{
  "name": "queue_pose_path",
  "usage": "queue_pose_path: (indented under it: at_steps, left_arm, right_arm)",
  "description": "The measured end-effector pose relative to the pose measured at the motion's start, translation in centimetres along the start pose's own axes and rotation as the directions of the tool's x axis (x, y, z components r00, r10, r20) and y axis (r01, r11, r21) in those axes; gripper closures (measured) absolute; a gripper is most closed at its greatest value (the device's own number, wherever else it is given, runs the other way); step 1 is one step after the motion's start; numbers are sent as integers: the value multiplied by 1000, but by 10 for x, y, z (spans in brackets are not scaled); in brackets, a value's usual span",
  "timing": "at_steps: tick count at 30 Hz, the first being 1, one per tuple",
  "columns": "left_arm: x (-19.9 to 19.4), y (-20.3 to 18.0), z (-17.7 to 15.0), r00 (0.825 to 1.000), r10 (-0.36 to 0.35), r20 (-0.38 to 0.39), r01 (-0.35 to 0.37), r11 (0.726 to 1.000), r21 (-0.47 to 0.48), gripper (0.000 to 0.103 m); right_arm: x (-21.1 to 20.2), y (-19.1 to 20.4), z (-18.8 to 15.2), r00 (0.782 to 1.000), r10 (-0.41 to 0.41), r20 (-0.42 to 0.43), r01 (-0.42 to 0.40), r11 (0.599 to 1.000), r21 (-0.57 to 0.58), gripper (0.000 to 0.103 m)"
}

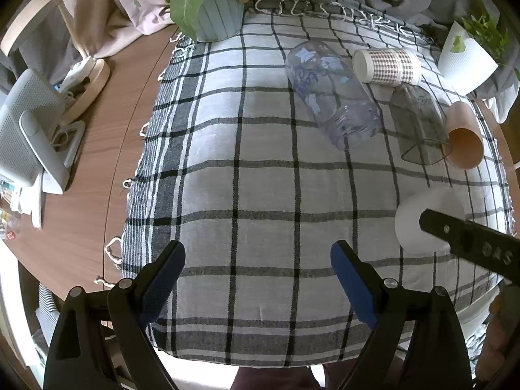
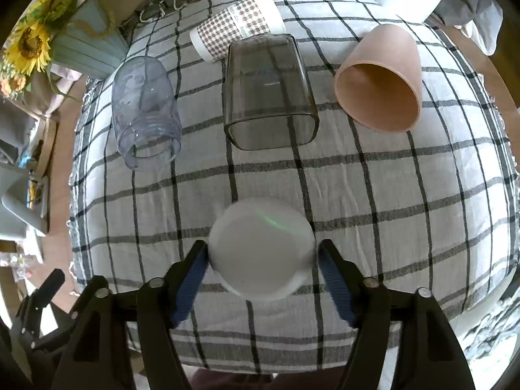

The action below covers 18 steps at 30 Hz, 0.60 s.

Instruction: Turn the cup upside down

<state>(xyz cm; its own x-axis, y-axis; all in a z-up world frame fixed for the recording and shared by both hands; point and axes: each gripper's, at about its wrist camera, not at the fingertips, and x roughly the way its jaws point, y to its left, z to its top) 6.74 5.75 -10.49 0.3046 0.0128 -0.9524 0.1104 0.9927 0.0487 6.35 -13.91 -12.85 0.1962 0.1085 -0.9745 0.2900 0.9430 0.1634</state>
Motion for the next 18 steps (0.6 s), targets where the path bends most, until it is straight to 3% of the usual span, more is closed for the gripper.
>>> queue_pose_path:
  at_steps: [10, 18]
  left_arm:
    - [-34, -22, -10, 995, 30, 95, -31, 999, 8, 9]
    - [-70, -33, -25, 974, 87, 210, -83, 996, -24, 5]
  right_arm:
    - [-54, -15, -31, 992, 3, 124, 0, 1000, -20, 14]
    - [-91, -36, -53, 973, -5, 233, 7, 1000, -11, 11]
